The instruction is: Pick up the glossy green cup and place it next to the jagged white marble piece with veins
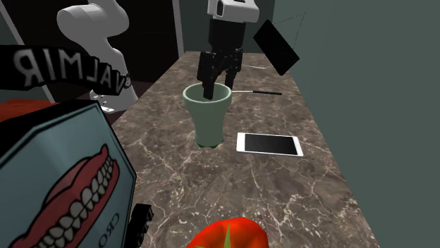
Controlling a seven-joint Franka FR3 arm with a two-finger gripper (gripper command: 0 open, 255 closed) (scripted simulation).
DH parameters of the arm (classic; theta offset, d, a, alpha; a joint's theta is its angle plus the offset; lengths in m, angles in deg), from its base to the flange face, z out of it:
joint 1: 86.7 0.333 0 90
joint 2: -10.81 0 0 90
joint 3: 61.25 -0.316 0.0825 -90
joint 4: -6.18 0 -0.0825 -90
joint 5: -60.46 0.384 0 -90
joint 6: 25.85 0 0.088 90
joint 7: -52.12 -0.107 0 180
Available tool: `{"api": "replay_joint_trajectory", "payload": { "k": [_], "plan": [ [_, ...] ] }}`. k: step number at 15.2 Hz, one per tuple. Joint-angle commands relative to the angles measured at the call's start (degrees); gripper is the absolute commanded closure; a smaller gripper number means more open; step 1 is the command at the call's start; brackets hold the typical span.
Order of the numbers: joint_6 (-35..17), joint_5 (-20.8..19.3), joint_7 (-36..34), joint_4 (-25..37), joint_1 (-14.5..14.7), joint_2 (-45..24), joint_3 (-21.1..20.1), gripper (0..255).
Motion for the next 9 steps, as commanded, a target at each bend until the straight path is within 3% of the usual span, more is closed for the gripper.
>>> {"api": "replay_joint_trajectory", "payload": {
  "k": [1, 2, 3, 9],
  "plan": [
    [-0.02, 0.0, 0.0, -0.02, 0.0, 0.01, 0.0, 0],
    [-0.01, 0.0, 0.0, -0.01, 0.0, 0.0, 0.0, 0],
    [-0.01, 0.0, 0.0, -0.01, 0.0, 0.0, 0.0, 255],
    [0.0, 0.0, -0.01, -0.02, 0.01, 0.02, 0.0, 255]
  ]
}}
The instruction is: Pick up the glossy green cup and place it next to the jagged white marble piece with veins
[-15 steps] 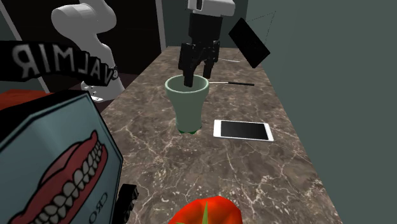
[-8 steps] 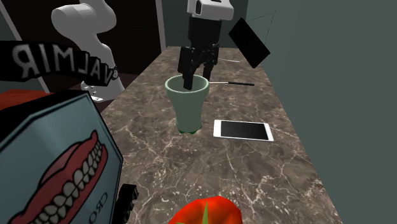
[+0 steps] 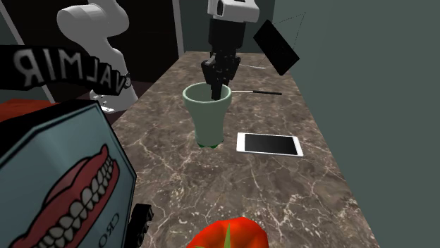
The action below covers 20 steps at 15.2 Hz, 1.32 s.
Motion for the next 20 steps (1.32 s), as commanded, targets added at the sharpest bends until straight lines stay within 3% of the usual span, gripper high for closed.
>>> {"api": "replay_joint_trajectory", "payload": {
  "k": [1, 20],
  "plan": [
    [0.01, 0.0, 0.0, -0.03, -0.01, -0.03, 0.01, 255],
    [12.3, -0.67, 0.59, 7.92, 0.35, 4.44, -0.01, 255]
  ]
}}
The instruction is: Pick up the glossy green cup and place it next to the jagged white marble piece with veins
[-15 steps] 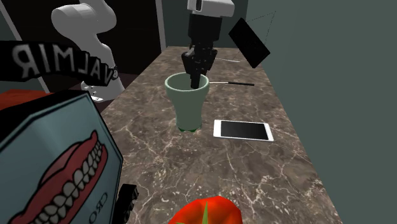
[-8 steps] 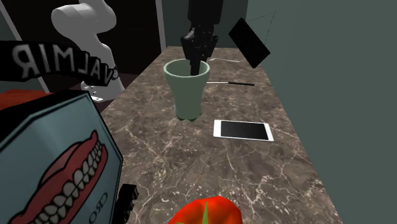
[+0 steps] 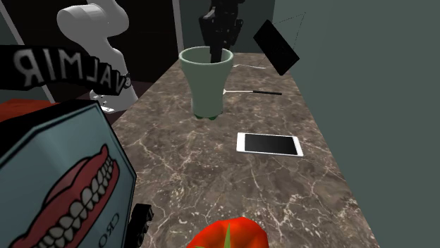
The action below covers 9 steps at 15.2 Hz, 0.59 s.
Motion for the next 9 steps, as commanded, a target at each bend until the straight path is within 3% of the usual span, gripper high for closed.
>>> {"api": "replay_joint_trajectory", "payload": {
  "k": [1, 9],
  "plan": [
    [1.52, -0.07, 0.13, 1.1, 0.02, 0.44, 0.0, 255],
    [7.48, -0.11, 0.63, 6.28, 0.11, 1.26, -0.04, 255]
  ]
}}
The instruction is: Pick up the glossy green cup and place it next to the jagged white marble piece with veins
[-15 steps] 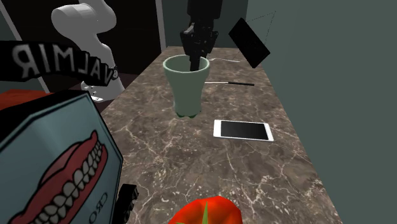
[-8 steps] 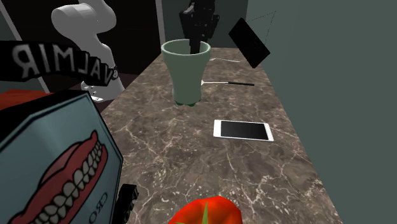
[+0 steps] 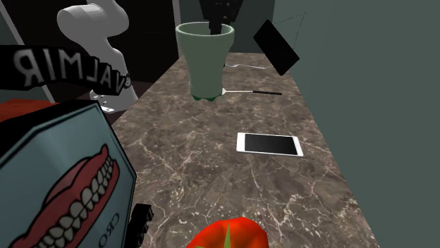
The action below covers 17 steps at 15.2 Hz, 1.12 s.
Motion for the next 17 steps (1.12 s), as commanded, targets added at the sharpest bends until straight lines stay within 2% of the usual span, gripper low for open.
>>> {"api": "replay_joint_trajectory", "payload": {
  "k": [1, 16, 17],
  "plan": [
    [1.54, 0.04, 0.27, 1.57, -0.04, -0.01, 0.04, 255],
    [13.18, 0.4, 1.67, 14.22, -0.1, -0.96, 0.08, 255],
    [13.03, 0.09, 0.28, 12.54, 0.67, 0.45, -0.53, 255]
  ]
}}
